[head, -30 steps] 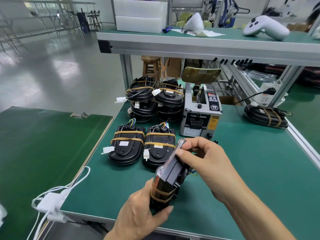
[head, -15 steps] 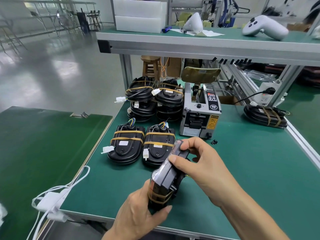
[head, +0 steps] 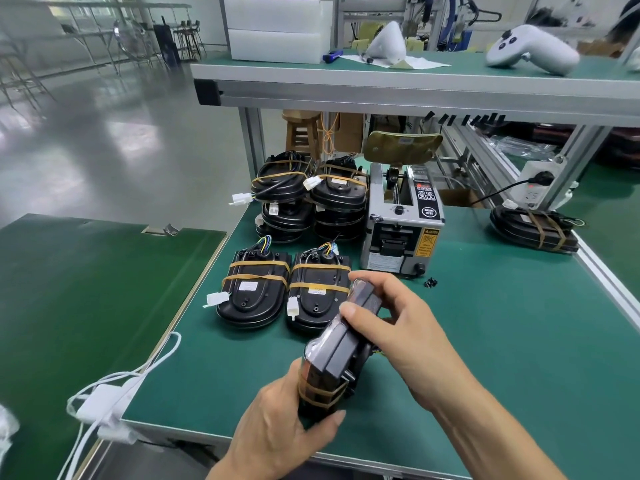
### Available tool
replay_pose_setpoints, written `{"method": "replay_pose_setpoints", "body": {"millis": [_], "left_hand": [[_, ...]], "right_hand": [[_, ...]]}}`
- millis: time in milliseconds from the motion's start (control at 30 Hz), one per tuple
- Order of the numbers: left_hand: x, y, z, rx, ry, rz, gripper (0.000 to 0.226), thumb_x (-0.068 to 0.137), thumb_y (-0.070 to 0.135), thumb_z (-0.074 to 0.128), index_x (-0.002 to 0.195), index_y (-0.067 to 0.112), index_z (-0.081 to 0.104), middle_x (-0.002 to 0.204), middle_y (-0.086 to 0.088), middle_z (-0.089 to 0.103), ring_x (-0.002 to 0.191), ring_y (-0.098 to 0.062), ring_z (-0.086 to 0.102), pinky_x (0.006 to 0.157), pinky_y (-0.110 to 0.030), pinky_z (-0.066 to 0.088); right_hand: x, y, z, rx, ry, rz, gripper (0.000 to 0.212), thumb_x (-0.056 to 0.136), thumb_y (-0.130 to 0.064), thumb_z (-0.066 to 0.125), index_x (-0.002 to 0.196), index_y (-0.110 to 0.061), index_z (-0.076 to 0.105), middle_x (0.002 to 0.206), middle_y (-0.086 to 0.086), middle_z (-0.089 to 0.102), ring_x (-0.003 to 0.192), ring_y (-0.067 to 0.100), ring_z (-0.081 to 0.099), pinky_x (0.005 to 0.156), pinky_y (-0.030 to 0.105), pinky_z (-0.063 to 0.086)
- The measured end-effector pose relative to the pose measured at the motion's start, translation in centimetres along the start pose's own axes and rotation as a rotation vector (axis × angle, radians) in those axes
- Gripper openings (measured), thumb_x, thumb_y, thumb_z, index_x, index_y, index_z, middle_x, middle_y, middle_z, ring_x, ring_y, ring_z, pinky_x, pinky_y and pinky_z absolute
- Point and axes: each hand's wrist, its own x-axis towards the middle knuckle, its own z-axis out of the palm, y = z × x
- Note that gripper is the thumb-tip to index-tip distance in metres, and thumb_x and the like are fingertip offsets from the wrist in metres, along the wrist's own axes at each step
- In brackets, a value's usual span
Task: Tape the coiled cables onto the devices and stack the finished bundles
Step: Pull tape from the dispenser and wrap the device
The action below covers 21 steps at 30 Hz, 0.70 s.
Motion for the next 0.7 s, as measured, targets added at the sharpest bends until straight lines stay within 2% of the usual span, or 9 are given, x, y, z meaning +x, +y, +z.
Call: {"method": "replay_pose_setpoints", "body": {"millis": [67,167,233,400,500,567,633,700], "left_hand": [[-0.04,0.01,0.02,-0.006,0.002,-0.015,0.069,0.077,0.052,0.085,0.137,0.041,0.052,0.108,0.009,0.079,0.096,-0.019,0.078,0.074,-0.037,0.063],[-0.05,0.0,0.13,-0.01,-0.007,-0.027,0.071,0.077,0.052,0.084,0.141,0.042,0.053,0.114,0.013,0.076,0.098,-0.014,0.077,0.075,-0.036,0.063],[-0.04,-0.06,0.18,-0.011,-0.013,-0.036,0.071,0.077,0.052,0.084,0.141,0.041,0.054,0.114,0.014,0.076,0.098,-0.014,0.077,0.075,-0.036,0.063],[0.0,-0.33,0.27,0.014,-0.004,-0.057,0.061,0.076,0.055,0.083,0.129,0.04,0.057,0.106,0.017,0.075,0.089,-0.012,0.077,0.069,-0.034,0.061],[-0.09,-0.52,0.29,0.025,0.005,-0.064,0.059,0.076,0.057,0.083,0.126,0.042,0.057,0.109,0.023,0.072,0.087,-0.008,0.077,0.069,-0.032,0.06],[-0.11,-0.63,0.37,0.019,-0.004,-0.067,0.061,0.076,0.057,0.084,0.129,0.042,0.058,0.11,0.023,0.073,0.09,-0.008,0.077,0.07,-0.032,0.061],[-0.16,-0.73,0.44,0.018,-0.016,-0.071,0.064,0.077,0.056,0.084,0.133,0.042,0.057,0.111,0.025,0.073,0.094,-0.006,0.076,0.073,-0.03,0.061],[-0.19,-0.69,0.39,0.016,-0.021,-0.08,0.069,0.077,0.055,0.084,0.138,0.046,0.054,0.112,0.028,0.072,0.094,-0.002,0.075,0.076,-0.028,0.061]], "right_hand": [[-0.06,0.07,-0.08,-0.024,-0.033,-0.008,0.051,0.074,-0.048,0.081,0.123,-0.043,0.066,0.117,-0.015,0.072,0.099,0.01,0.069,0.088,0.035,0.059],[-0.17,0.11,-0.27,-0.014,-0.084,0.0,0.051,0.072,-0.048,0.082,0.12,-0.042,0.067,0.123,-0.012,0.073,0.112,0.013,0.07,0.1,0.043,0.058],[-0.17,0.01,-0.28,-0.016,-0.087,0.002,0.05,0.071,-0.048,0.083,0.118,-0.042,0.068,0.122,-0.012,0.074,0.112,0.012,0.07,0.101,0.044,0.058],[0.39,-0.29,0.03,0.004,-0.048,-0.019,0.026,0.088,-0.036,0.076,0.114,-0.038,0.073,0.116,-0.008,0.076,0.106,0.016,0.072,0.098,0.048,0.058],[0.62,-0.38,0.42,0.01,-0.03,-0.022,0.019,0.091,-0.04,0.07,0.109,-0.043,0.073,0.112,-0.004,0.078,0.107,0.021,0.071,0.102,0.047,0.057],[0.59,-0.28,0.51,-0.013,-0.041,-0.016,0.027,0.084,-0.049,0.075,0.111,-0.046,0.071,0.112,-0.009,0.077,0.104,0.014,0.072,0.1,0.045,0.058],[0.47,-0.01,0.38,-0.058,-0.062,-0.014,0.045,0.073,-0.058,0.082,0.115,-0.048,0.067,0.113,-0.014,0.076,0.104,0.007,0.072,0.098,0.04,0.059],[0.45,0.17,0.32,-0.087,-0.066,-0.014,0.053,0.069,-0.06,0.084,0.117,-0.048,0.066,0.113,-0.014,0.075,0.105,0.008,0.072,0.097,0.04,0.059]]}}
